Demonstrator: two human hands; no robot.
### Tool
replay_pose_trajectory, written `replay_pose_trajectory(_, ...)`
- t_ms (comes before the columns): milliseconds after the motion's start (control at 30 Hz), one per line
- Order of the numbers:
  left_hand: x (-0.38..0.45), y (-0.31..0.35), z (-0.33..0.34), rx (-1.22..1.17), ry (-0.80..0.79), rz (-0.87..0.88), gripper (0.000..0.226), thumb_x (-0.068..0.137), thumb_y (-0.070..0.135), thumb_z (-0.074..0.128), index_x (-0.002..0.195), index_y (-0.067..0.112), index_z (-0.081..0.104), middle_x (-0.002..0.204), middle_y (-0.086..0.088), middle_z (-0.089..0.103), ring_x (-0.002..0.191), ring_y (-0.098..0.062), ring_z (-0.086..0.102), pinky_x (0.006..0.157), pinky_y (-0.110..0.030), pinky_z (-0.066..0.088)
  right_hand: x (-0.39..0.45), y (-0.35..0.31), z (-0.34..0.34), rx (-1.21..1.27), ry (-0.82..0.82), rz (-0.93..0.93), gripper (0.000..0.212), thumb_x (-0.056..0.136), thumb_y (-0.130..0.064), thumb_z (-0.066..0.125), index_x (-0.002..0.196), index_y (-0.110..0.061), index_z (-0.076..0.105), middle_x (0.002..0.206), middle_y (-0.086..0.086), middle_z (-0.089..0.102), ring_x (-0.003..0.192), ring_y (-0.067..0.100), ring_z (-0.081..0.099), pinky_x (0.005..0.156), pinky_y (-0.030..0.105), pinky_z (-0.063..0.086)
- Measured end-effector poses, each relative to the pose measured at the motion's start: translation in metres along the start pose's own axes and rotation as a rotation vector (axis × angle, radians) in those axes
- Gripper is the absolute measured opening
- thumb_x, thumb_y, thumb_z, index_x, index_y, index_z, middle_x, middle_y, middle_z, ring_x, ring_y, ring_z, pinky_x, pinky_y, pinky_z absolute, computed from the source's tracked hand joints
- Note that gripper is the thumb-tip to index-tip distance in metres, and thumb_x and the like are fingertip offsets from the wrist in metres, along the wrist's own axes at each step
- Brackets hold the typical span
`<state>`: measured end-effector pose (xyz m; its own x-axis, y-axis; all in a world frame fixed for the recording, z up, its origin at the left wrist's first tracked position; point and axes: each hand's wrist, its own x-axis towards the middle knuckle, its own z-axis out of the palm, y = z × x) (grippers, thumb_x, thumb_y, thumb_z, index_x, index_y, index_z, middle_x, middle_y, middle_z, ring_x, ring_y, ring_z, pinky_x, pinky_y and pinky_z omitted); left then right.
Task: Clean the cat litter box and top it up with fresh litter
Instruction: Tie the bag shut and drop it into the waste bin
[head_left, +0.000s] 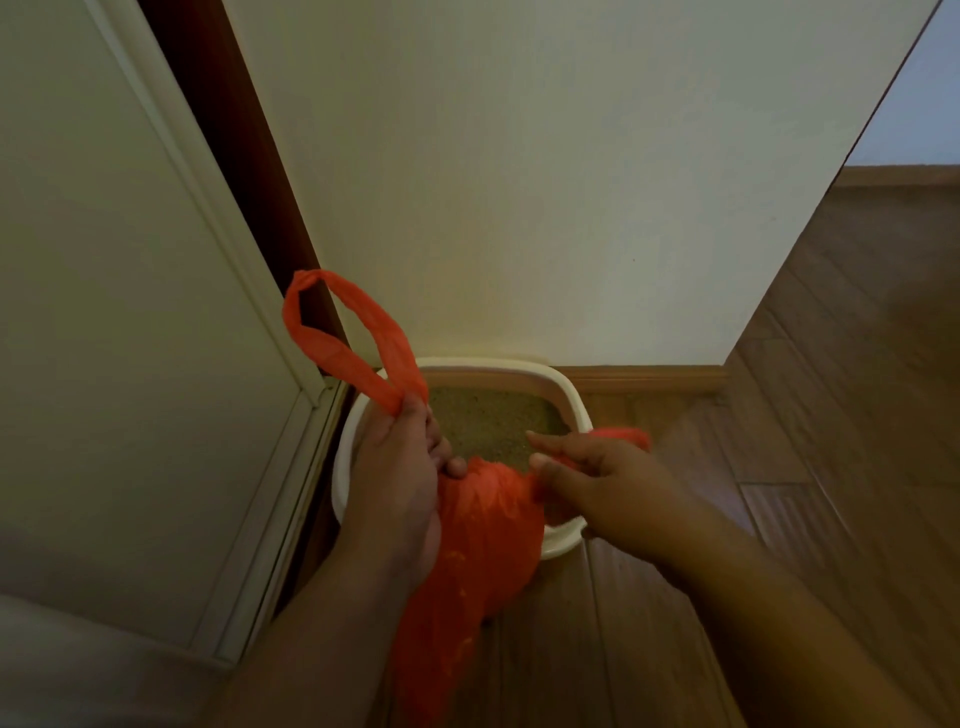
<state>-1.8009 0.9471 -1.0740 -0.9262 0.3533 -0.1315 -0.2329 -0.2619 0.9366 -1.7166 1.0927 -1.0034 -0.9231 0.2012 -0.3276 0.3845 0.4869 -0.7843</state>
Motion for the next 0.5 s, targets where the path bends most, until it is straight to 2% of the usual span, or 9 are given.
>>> replay_pose_trajectory(33, 0.002, 0.012, -0.004, -0.188, 0.07, -0.05, 0.035, 0.106, 0.027, 0.04, 0.075, 0.023, 0.057, 0.057, 0.007, 0.034, 0.047, -0.005, 0.027, 0.052, -0.02, 0.02, 0.001, 0.0, 0.003, -0.031, 0.03, -0.031, 0.033, 0.099, -0.041, 0.054, 0.132, -0.043, 0.059, 0.117, -0.011, 0.069, 0.089, 0.002, 0.068, 0.085, 0.025, 0.055)
replay_pose_trajectory(67, 0.001, 0.028, -0.003, -0.193, 0.146, -0.056, 0.034, 0.107, 0.028, 0.04, 0.076, 0.022, 0.053, 0.056, 0.008, 0.034, 0.046, -0.004, 0.028, 0.048, -0.023, 0.024, 0.002, -0.001, 0.006, -0.026, 0.069, -0.049, 0.031, 0.1, -0.038, 0.055, 0.13, -0.041, 0.061, 0.121, -0.012, 0.067, 0.096, 0.001, 0.065, 0.092, 0.028, 0.053)
replay_pose_trajectory(133, -0.009, 0.054, 0.001, -0.121, 0.143, -0.108, 0.029, 0.102, 0.027, 0.042, 0.076, 0.019, 0.05, 0.056, 0.006, 0.032, 0.046, -0.008, 0.028, 0.046, -0.026, 0.023, 0.004, -0.002, 0.014, 0.108, 0.172, -0.053, 0.024, 0.101, -0.027, 0.056, 0.119, -0.037, 0.068, 0.115, -0.014, 0.069, 0.101, 0.003, 0.064, 0.096, 0.036, 0.054)
replay_pose_trajectory(200, -0.02, 0.059, 0.01, -0.019, 0.125, -0.095, 0.026, 0.099, 0.024, 0.04, 0.075, 0.018, 0.048, 0.056, 0.005, 0.03, 0.046, -0.009, 0.025, 0.044, -0.025, 0.02, 0.003, -0.005, 0.023, 0.375, 0.26, -0.066, 0.025, 0.102, -0.018, 0.052, 0.107, -0.033, 0.072, 0.102, -0.009, 0.074, 0.096, 0.005, 0.069, 0.091, 0.04, 0.058)
replay_pose_trajectory(267, -0.022, 0.056, 0.014, 0.065, 0.112, -0.118, 0.028, 0.101, 0.02, 0.039, 0.074, 0.019, 0.046, 0.054, 0.006, 0.029, 0.042, -0.007, 0.023, 0.038, -0.022, 0.018, 0.002, -0.01, 0.029, 0.677, 0.297, -0.083, 0.031, 0.104, -0.008, 0.046, 0.103, -0.022, 0.073, 0.091, 0.0, 0.076, 0.089, 0.009, 0.072, 0.082, 0.035, 0.058)
replay_pose_trajectory(333, -0.021, 0.06, 0.016, 0.104, 0.12, -0.143, 0.033, 0.105, 0.024, 0.041, 0.073, 0.02, 0.046, 0.052, 0.007, 0.03, 0.041, -0.007, 0.023, 0.036, -0.021, 0.019, 0.003, -0.013, 0.027, 0.895, 0.31, -0.057, 0.033, 0.102, 0.0, 0.042, 0.103, -0.012, 0.073, 0.074, 0.005, 0.068, 0.069, 0.014, 0.066, 0.067, 0.029, 0.054)
replay_pose_trajectory(400, -0.022, 0.059, 0.015, 0.078, 0.083, -0.14, 0.034, 0.107, 0.029, 0.042, 0.073, 0.021, 0.046, 0.052, 0.008, 0.031, 0.042, -0.007, 0.024, 0.037, -0.021, 0.02, 0.005, -0.012, 0.018, 1.039, 0.322, -0.025, 0.032, 0.1, 0.008, 0.039, 0.102, -0.003, 0.07, 0.067, 0.006, 0.057, 0.057, 0.013, 0.053, 0.06, 0.029, 0.047)
replay_pose_trajectory(500, -0.025, 0.063, 0.014, 0.096, 0.071, -0.163, 0.034, 0.107, 0.031, 0.042, 0.075, 0.021, 0.044, 0.053, 0.008, 0.032, 0.042, -0.007, 0.024, 0.037, -0.022, 0.022, 0.007, -0.009, 0.008, 1.087, 0.329, -0.008, 0.034, 0.096, 0.013, 0.035, 0.103, 0.002, 0.067, 0.066, 0.008, 0.05, 0.054, 0.013, 0.045, 0.057, 0.03, 0.04)
